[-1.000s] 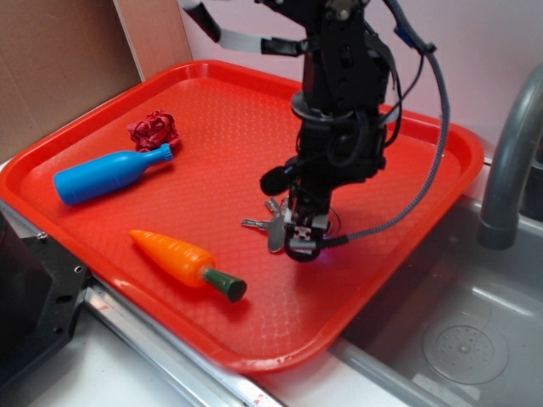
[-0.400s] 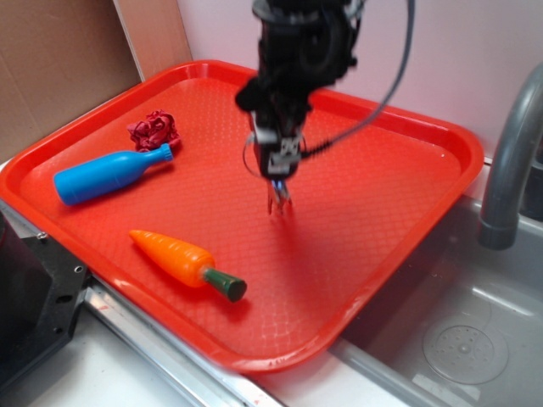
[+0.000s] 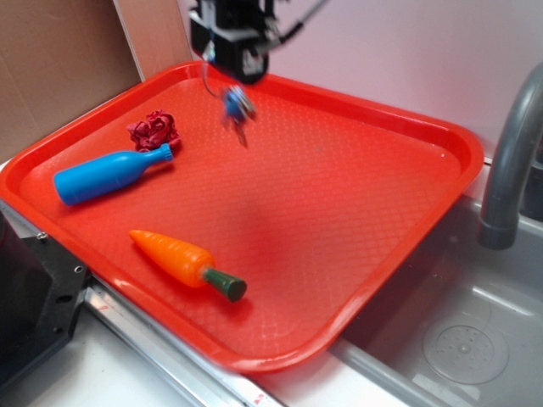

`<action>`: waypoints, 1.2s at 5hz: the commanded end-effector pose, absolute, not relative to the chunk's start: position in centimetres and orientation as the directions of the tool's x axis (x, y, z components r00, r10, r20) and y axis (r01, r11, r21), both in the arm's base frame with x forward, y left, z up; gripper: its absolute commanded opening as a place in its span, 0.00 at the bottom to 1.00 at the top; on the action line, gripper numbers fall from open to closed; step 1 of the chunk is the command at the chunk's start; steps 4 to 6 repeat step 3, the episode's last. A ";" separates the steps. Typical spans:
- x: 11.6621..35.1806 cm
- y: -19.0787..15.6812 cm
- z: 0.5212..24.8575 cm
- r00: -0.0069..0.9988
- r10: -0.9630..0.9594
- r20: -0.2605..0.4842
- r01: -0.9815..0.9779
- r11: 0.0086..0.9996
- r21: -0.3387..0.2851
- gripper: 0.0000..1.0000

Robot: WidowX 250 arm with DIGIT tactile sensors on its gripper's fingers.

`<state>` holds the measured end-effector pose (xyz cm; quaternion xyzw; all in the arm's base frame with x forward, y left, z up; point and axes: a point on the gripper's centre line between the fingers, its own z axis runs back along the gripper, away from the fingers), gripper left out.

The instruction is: Grab the silver keys.

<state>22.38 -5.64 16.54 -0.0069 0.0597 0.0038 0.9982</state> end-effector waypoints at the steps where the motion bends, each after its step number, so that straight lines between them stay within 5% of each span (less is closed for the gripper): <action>1: 19.7 -3.1 20.1 0.977 0.203 0.063 -0.204 0.979 0.006 0.00; 3: 20.6 -3.2 18.8 0.980 0.143 0.136 -0.148 0.989 0.028 0.00; 6: 20.6 -3.2 18.8 0.980 0.143 0.136 -0.148 0.989 0.028 0.00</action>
